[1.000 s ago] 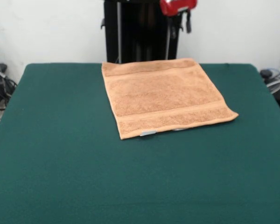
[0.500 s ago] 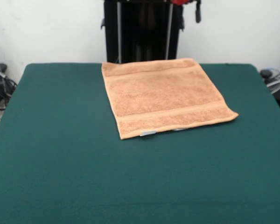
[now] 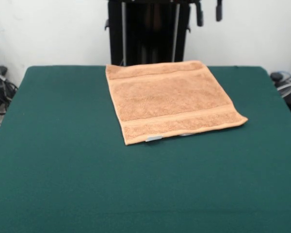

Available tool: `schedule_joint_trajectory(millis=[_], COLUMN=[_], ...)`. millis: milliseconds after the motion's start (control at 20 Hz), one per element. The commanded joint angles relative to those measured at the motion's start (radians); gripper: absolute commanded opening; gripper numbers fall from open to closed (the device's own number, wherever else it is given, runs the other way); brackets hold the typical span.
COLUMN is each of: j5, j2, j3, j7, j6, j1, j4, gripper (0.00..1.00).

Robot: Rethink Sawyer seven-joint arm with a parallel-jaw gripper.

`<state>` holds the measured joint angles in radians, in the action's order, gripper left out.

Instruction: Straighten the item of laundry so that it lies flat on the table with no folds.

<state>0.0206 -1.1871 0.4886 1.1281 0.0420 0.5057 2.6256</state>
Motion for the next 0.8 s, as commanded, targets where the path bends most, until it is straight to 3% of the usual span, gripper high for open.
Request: schedule_joint_trajectory(millis=[50,800], j5=[0.085,0.119], j2=[-0.051,-0.071], j3=[0.069,0.004], j7=[0.272,0.238], j6=[-0.096,-0.167], j1=[-0.034,-0.101], j4=[-0.126,-0.182], gripper=[1.0,1.0])
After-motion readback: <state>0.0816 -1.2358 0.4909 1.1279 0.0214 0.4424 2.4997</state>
